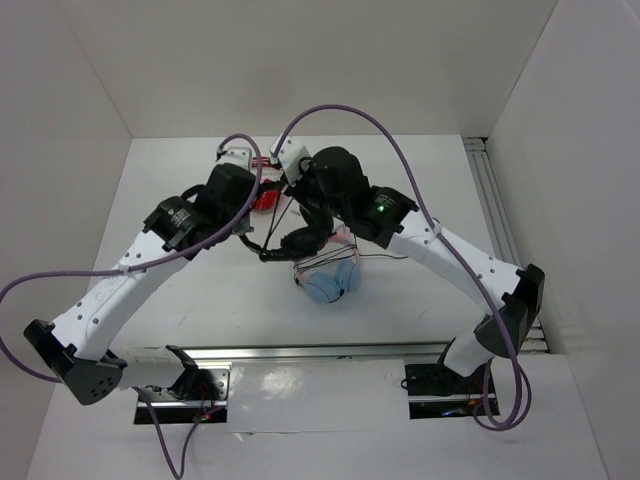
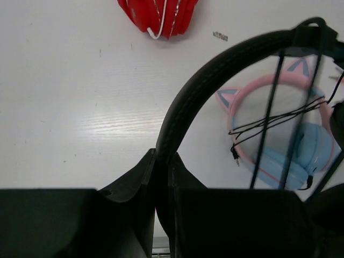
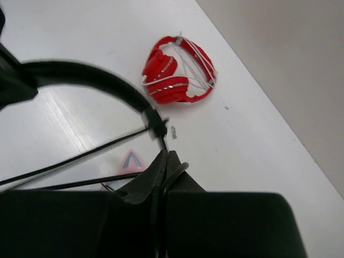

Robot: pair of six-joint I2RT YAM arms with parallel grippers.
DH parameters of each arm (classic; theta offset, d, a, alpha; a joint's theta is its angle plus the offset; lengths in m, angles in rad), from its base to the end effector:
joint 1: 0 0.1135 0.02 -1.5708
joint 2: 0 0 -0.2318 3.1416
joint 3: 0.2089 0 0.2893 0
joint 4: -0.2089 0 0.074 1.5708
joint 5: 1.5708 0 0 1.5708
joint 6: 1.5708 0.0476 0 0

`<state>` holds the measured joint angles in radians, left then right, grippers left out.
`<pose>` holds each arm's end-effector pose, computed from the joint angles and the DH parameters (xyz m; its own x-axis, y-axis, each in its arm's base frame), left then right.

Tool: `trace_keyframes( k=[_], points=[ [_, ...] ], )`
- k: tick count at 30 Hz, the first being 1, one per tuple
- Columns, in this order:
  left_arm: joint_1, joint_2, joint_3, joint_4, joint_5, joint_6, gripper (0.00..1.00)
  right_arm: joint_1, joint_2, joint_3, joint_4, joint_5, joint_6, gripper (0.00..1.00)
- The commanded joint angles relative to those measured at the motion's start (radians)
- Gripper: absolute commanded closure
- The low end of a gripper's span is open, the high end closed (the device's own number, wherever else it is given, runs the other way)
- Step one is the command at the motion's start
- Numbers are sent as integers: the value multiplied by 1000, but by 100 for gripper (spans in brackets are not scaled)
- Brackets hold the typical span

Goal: Wrap the headphones

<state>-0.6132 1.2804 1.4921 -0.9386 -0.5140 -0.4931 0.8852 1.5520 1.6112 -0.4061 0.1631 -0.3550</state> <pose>0.2621 -0.1558 0.3770 -0.5737 -0.1003 -0.8129 -0.0805 0.9946 -0.0659 0.2645 0.3112 0.3808 0.0300 -0.5050 -0.8626 -0.7003 0.6051 -0.3786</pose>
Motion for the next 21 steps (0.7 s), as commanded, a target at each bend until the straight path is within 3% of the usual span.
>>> trace_keyframes(
  k=[1,2,7,8,12,18,21],
  points=[
    [-75,-53,-61,-134,-3,82,100,-123,-43,50,100,62,-29,100],
    [-86,-53,-70,-125,-3,82,100,-162,-33,79,42,-55,-9,100],
    [-95,-6,-61,-115,112,100,100,-251,-43,157,15,-356,83,100],
    [-95,8,-61,-103,130,114,100,-271,-43,179,-28,-478,83,100],
    [-114,8,-50,-83,193,148,100,-380,55,320,-239,-727,47,100],
    [-51,-13,-41,-92,141,128,100,-402,182,447,-420,-942,17,100],
    [3,-35,-32,-92,178,128,100,-402,240,487,-489,-952,-16,100]
  ],
)
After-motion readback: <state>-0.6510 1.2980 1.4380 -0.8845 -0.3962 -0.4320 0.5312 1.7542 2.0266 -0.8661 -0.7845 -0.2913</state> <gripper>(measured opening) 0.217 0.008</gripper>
